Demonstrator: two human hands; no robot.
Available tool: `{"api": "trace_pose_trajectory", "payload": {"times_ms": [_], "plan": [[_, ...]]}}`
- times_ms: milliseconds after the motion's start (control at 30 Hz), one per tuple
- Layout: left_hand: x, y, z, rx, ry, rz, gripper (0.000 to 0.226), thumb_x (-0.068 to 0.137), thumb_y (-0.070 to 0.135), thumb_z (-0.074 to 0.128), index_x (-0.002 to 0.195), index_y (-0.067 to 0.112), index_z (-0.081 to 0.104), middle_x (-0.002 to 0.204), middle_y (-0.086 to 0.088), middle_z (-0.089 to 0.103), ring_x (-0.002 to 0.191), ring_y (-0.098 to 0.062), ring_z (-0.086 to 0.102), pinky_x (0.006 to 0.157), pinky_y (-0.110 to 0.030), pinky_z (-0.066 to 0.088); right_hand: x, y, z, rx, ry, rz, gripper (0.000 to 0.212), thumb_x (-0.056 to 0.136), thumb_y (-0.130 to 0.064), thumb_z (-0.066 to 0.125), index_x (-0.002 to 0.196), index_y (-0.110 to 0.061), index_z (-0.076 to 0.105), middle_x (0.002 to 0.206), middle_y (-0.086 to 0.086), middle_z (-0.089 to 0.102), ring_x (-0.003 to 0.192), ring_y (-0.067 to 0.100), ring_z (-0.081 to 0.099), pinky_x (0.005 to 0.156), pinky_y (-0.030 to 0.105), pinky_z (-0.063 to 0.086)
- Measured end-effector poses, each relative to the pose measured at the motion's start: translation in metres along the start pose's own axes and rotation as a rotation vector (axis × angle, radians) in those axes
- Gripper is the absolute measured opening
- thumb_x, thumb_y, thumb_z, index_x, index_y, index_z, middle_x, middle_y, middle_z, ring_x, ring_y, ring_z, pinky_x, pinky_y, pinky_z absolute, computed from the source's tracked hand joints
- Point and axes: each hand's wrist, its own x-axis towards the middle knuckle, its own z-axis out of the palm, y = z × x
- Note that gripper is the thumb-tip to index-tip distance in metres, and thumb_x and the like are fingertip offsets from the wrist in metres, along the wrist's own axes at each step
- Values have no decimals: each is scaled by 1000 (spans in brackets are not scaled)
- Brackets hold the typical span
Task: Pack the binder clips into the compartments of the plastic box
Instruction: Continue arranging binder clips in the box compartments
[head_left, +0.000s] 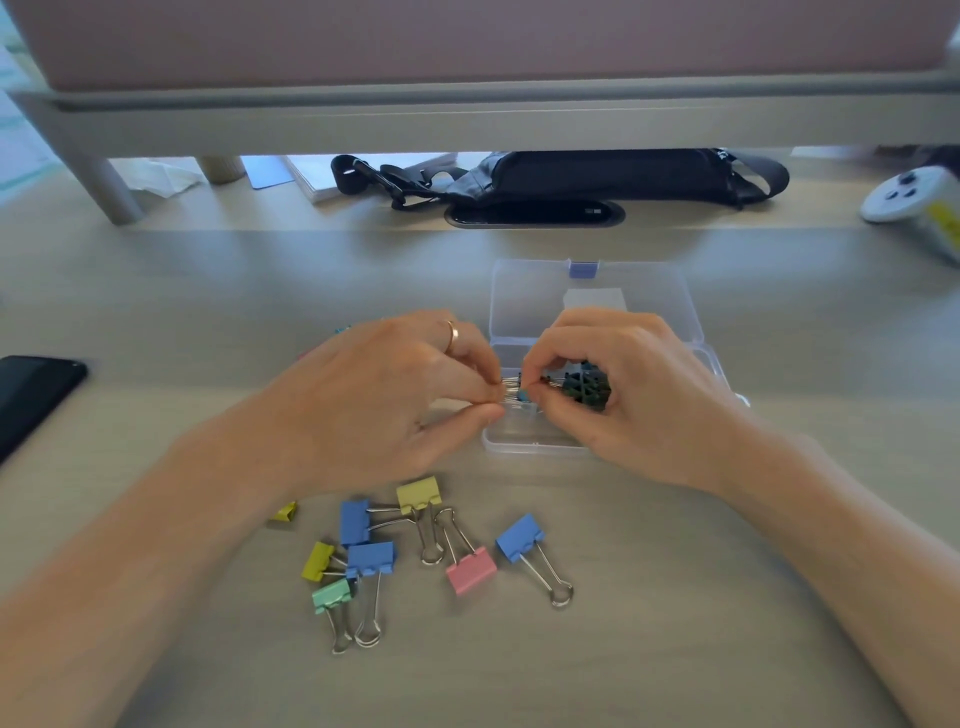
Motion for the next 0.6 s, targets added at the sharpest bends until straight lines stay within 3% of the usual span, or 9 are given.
{"api": "trace_pose_trajectory", "payload": {"times_ms": [67,133,200,267,367,600], "plan": [[0,0,2,-39,37,-19,24,97,40,59,101,29,80,109,18,68,100,-6,66,77,-41,58,0,-1,-1,10,-8,12,8,91,-19,72,96,-23,67,89,-14,66,89,8,62,78,13,45],[1,0,1,-95,84,-66,17,93,39,70,105,31,78,107,19,70,96,-1,67,75,-39,59,-2,-2,-4,42,-17,49,17,91,-23,72,102,-25,60,95,-16,67,95,5,63,80,8,45],[3,0,0,-118,101,-131,32,88,45,77,117,35,73,108,21,70,98,3,66,81,-33,57,-3,-5,-5,57,-17,64,24,88,-31,72,107,-27,57,98,-16,68,99,2,63,79,1,41],[4,4,0,-137,80,-155,43,86,53,76,125,38,68,110,22,68,101,5,64,87,-20,53,-4,-6,-6,66,-15,54,35,84,-42,76,108,-30,53,99,-16,69,99,0,64,79,3,43],[8,12,4,-97,42,-151,39,89,53,70,124,36,70,114,22,65,104,5,58,86,1,37,-3,-7,-6,92,-16,52,48,78,-59,79,108,-37,48,98,-18,68,98,0,66,80,12,49],[11,14,8,-89,29,-171,29,91,42,71,119,34,74,112,20,66,98,1,62,86,-17,47,-2,-3,-2,72,-9,58,50,79,-58,78,112,-34,48,103,-19,65,96,2,64,80,16,48]]}}
